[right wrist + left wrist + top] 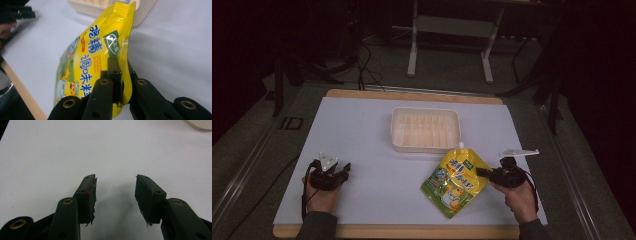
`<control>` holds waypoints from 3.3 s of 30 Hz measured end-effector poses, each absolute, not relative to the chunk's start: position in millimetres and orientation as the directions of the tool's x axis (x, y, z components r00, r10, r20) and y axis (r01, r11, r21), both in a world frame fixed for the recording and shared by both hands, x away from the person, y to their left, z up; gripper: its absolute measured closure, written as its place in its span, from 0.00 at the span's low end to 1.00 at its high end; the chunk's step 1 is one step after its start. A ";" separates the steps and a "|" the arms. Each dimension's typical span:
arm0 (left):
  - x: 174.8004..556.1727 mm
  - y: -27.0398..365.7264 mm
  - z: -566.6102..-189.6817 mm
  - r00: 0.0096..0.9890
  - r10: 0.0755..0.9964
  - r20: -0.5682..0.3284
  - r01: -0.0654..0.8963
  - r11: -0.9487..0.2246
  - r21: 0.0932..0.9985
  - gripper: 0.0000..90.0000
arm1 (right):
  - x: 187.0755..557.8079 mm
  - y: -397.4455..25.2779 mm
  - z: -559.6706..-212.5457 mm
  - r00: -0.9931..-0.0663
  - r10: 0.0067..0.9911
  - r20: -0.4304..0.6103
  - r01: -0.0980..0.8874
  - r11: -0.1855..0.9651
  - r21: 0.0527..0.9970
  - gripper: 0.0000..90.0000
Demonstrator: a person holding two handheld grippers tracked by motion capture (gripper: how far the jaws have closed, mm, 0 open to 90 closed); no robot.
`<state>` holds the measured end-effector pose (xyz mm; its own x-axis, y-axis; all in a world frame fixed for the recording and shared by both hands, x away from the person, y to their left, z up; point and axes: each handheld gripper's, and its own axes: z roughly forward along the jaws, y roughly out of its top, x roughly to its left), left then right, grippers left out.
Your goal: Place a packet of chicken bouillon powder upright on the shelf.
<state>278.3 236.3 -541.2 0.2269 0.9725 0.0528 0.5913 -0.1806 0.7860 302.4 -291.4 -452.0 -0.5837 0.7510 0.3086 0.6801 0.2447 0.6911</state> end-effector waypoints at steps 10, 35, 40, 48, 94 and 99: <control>278.3 235.7 -541.3 0.227 0.972 0.056 0.592 -0.184 0.785 0.56 | 297.7 -323.3 -418.8 -0.541 0.786 0.300 0.636 0.149 0.757 1.00; 278.4 235.7 -541.4 0.225 0.973 0.057 0.593 -0.183 0.784 0.56 | 292.3 -315.4 -413.8 -0.636 0.699 0.327 0.651 0.259 0.713 0.94; 278.4 235.8 -541.4 0.224 0.973 0.057 0.593 -0.183 0.784 0.56 | 294.5 -309.1 -417.0 -0.648 0.684 0.335 0.660 0.284 0.695 0.93; 278.3 236.0 -541.3 0.225 0.973 0.055 0.592 -0.181 0.786 0.56 | 295.1 -302.0 -416.4 -0.653 0.687 0.319 0.659 0.308 0.686 0.98; 276.8 236.2 -540.7 0.210 0.976 0.059 0.582 -0.173 0.794 0.54 | 290.3 -270.3 -399.8 -0.652 0.660 0.373 0.560 0.087 0.824 1.00; 276.9 236.3 -540.7 0.211 0.976 0.058 0.583 -0.174 0.793 0.55 | 292.6 -264.2 -398.1 -0.662 0.658 0.359 0.542 0.090 0.836 1.00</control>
<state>276.9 236.3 -540.7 0.2113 0.9757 0.0582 0.5833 -0.1736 0.7935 292.6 -264.2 -398.1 -0.6619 0.6582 0.3588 0.5419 0.0895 0.8356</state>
